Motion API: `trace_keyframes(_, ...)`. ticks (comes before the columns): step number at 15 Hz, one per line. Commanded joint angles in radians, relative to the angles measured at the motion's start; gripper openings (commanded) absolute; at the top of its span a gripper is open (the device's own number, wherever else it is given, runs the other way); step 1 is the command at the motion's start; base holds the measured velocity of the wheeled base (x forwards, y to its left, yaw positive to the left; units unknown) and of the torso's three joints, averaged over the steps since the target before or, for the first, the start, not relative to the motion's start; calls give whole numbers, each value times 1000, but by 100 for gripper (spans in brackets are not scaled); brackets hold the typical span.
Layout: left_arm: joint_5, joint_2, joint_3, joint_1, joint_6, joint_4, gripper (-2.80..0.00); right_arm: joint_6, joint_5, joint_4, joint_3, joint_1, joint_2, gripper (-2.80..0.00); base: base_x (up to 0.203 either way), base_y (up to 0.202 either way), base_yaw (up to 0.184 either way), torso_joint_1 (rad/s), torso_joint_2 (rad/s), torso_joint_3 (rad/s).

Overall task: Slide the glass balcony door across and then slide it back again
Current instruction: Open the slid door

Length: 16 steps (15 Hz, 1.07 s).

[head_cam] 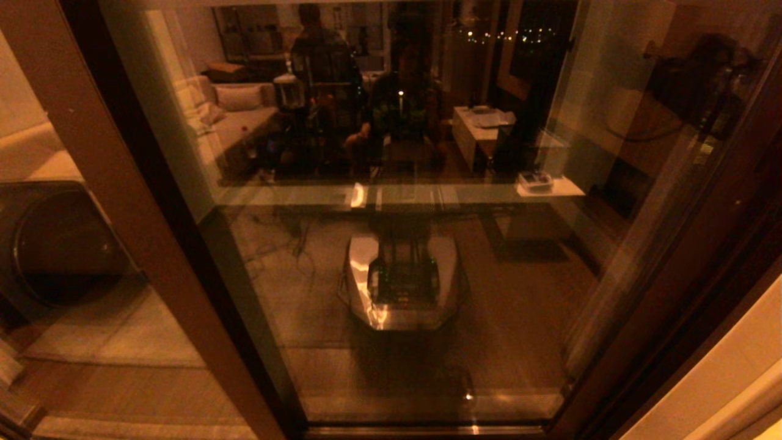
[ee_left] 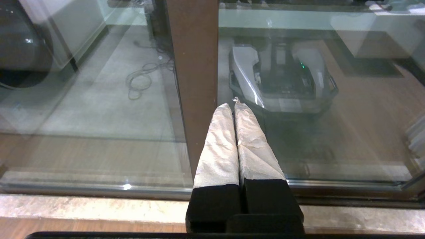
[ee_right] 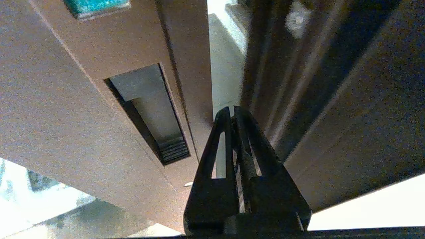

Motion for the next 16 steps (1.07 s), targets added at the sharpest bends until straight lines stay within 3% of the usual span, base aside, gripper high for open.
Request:
trace_keyframes(1, 0, 0, 0, 0, 0, 1, -280, -2, 5, -4, 6, 4, -11, -280, 0, 0, 0, 0, 0, 0)
trace_keyframes(8, 0, 0, 0, 0, 0, 1, -280, 0, 7, -4, 40, 35, -33, -280, 0, 0, 0, 0, 0, 0)
trace_keyframes(16, 0, 0, 0, 0, 0, 1, -280, 7, 64, -5, 121, 90, -96, -280, 0, 0, 0, 0, 0, 0)
